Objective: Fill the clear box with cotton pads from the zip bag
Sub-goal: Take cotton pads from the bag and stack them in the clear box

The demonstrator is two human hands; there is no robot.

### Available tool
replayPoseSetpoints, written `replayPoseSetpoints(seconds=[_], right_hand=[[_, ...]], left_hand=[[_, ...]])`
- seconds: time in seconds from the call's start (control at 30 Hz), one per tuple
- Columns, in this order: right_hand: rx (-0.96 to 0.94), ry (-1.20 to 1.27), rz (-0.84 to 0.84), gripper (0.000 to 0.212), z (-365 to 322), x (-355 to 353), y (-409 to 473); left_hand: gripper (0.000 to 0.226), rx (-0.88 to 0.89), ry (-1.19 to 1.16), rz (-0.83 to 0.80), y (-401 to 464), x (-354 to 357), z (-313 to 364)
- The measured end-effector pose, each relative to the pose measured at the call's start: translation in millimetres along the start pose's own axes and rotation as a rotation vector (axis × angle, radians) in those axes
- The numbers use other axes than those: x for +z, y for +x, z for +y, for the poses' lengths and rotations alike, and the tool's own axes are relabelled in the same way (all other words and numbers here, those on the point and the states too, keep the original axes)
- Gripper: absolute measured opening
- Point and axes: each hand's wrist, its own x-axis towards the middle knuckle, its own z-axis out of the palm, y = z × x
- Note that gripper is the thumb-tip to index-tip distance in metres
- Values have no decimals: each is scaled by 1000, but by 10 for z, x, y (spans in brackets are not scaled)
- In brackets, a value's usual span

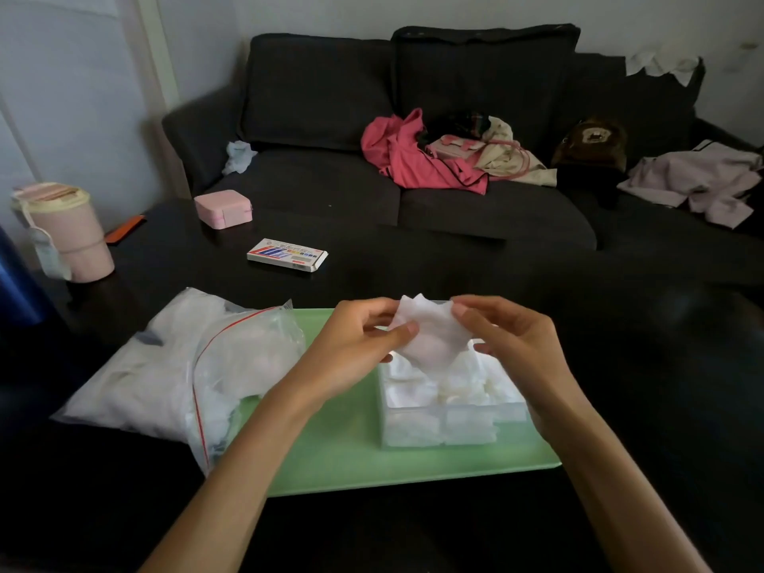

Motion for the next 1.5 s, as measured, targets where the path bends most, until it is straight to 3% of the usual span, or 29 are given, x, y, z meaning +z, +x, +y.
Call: replayPoseSetpoints(seconds=[0.13,0.37,0.57,0.67,0.77,0.9,1.0,1.2,1.3,1.37,1.5], right_hand=[[-4,-54,-6,11,36,10,-3],[62,68,57,10,38,43,-20],[314,337,-171,15,-37,-10,-7],[345,290,-201,14,-22,-27,6],[250,106,-176,10,-20,-59,0],[230,26,-246,10,-51,-80,-25],[197,-6,-255,7,-50,-80,-40],[282,166,-308,29,-90,-103,-32],[312,218,-289,28,-87,-97,-35],[156,113,-140,15,-72,-42,-53],[-535,-439,222,9,-82,73,-96]], left_hand=[[10,-29,28,-50,-15,18,-24],[14,-58,-32,-58,-15,16,-6],[20,-92,-104,-70,-25,-55,-9],[20,-105,-127,-94,-54,-64,-6],[19,-60,-50,-77,-81,-69,7],[30,27,-33,-173,-136,-80,38],[23,93,2,-201,-170,-63,48],[12,257,71,-142,-197,-36,87],[15,272,63,-122,-211,-35,89],[16,272,59,-91,-209,-27,76],[24,273,-43,16,-168,-16,62]])
